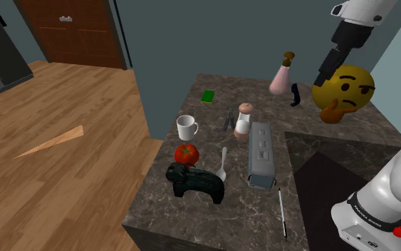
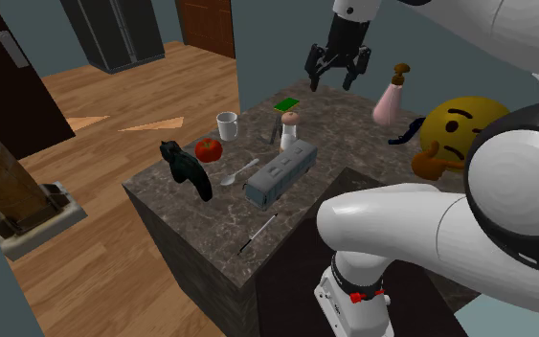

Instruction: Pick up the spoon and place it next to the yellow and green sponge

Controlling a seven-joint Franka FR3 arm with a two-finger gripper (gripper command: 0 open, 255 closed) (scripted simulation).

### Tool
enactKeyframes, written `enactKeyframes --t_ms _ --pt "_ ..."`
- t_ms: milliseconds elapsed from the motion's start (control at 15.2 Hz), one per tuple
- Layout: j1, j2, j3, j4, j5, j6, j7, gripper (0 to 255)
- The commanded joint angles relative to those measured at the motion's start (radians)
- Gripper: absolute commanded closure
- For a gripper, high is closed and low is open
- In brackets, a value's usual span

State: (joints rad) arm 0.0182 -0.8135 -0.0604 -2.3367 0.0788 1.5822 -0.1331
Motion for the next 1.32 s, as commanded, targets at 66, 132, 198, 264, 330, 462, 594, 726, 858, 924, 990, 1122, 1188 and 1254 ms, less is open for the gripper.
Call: enactKeyframes --t_ms 66,132,198,264,330,462,594,726,858,924,990,1122,1188,1254 --pt "-0.004 0.001 0.018 -0.026 0.014 0.026 0.036 0" --pt "-0.007 0.005 0.036 -0.051 0.029 0.052 0.072 0" --pt "-0.010 0.009 0.054 -0.075 0.044 0.079 0.107 0" --pt "-0.013 0.016 0.073 -0.097 0.060 0.107 0.143 0" --pt "-0.015 0.024 0.092 -0.118 0.075 0.135 0.178 0" --pt "-0.019 0.047 0.130 -0.155 0.106 0.194 0.247 0" --pt "-0.021 0.078 0.168 -0.186 0.138 0.255 0.316 0" --pt "-0.022 0.116 0.206 -0.210 0.168 0.318 0.383 0" --pt "-0.024 0.163 0.245 -0.228 0.198 0.384 0.450 0" --pt "-0.025 0.189 0.264 -0.235 0.212 0.417 0.483 0" --pt "-0.026 0.217 0.283 -0.239 0.226 0.451 0.516 0" --pt "-0.030 0.279 0.321 -0.244 0.250 0.519 0.581 0" --pt "-0.032 0.312 0.340 -0.244 0.261 0.554 0.614 0" --pt "-0.035 0.348 0.358 -0.242 0.271 0.589 0.647 0"
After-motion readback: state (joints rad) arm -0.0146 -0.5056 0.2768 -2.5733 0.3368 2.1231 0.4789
